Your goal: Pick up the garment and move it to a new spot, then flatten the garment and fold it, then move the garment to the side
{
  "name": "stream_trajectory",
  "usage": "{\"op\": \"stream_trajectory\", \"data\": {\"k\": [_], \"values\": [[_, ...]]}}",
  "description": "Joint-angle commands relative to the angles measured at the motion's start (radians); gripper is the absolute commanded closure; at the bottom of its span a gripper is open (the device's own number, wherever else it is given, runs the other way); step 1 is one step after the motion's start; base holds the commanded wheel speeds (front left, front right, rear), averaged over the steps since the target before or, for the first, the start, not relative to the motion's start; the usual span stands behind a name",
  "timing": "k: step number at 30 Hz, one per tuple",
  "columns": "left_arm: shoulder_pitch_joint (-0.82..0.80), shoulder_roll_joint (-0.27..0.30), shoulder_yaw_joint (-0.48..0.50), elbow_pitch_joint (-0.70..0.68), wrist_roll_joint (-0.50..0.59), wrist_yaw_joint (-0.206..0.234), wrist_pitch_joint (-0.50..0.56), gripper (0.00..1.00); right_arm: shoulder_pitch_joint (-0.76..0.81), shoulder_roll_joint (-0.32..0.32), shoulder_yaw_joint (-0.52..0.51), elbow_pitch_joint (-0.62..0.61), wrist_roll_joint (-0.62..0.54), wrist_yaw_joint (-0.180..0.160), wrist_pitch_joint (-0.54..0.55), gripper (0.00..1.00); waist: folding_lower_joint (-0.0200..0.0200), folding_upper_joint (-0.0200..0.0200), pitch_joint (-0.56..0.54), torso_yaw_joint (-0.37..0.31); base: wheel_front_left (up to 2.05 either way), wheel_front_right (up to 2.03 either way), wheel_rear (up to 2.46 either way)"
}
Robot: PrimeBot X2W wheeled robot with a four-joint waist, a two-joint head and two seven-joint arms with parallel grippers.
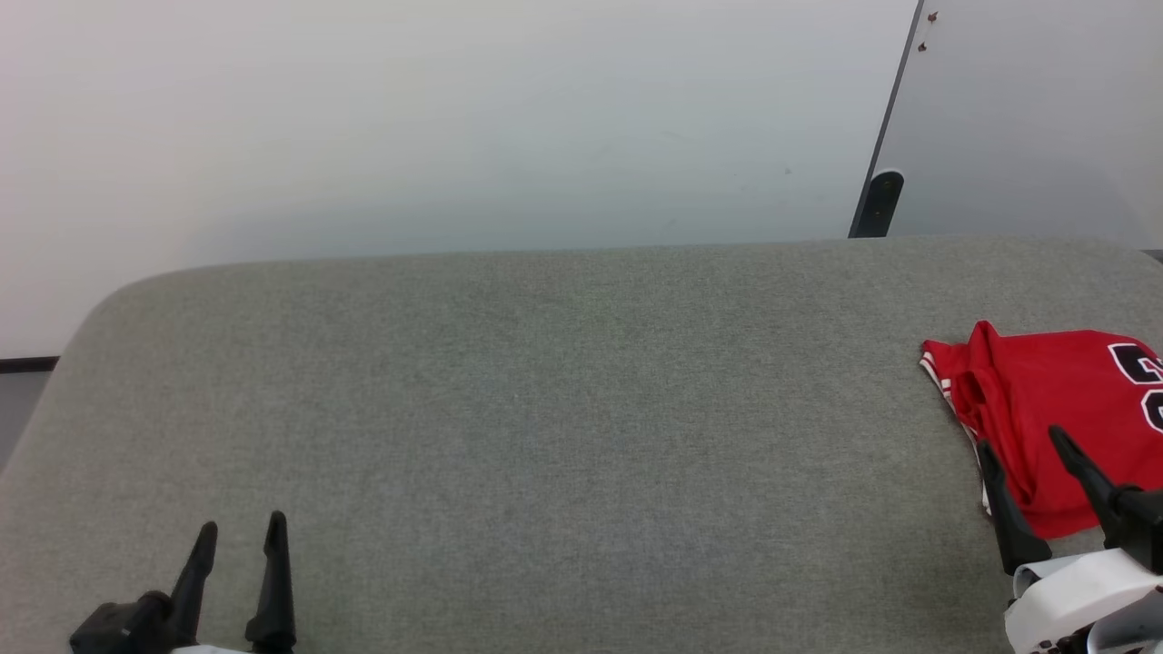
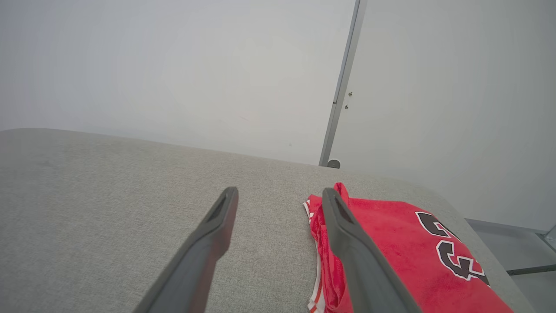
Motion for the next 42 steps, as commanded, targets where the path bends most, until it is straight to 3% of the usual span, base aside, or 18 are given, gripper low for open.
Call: {"op": "stream_trajectory", "data": {"k": [1, 13, 14, 21, 42], "values": [[0.01, -0.002, 0.005, -0.002, 0.005, -0.005, 0.001, 0.0, 0.016, 0.006, -0.003, -0.007, -0.007, -0.002, -0.002, 0.0, 0.0, 0.0, -0.001, 0.0, 0.0, 0.0, 0.0], [0.014, -0.002, -0.008, 0.009, 0.009, -0.006, 0.001, 0.0, 0.016, 0.008, 0.006, -0.013, -0.004, -0.002, 0.005, 0.0, 0.0, 0.0, -0.004, 0.004, 0.0, 0.0, 0.0], [0.006, -0.007, -0.007, 0.012, 0.005, -0.004, 0.0, 1.0, 0.008, 0.008, 0.006, -0.009, -0.002, 0.0, 0.008, 1.0, 0.0, 0.0, -0.004, 0.004, 0.0, 0.0, 0.0], [0.026, -0.039, -0.014, 0.06, -0.012, -0.004, 0.007, 1.0, 0.044, 0.042, 0.013, 0.039, 0.019, 0.0, 0.017, 1.0, 0.0, 0.0, -0.004, 0.005, 0.0, 0.0, 0.0], [-0.024, -0.069, -0.004, 0.046, -0.346, -0.007, 0.107, 1.0, 0.024, 0.101, -0.037, 0.035, 0.384, 0.0, 0.084, 1.0, 0.0, 0.0, 0.004, 0.014, 0.0, 0.0, 0.0]]}}
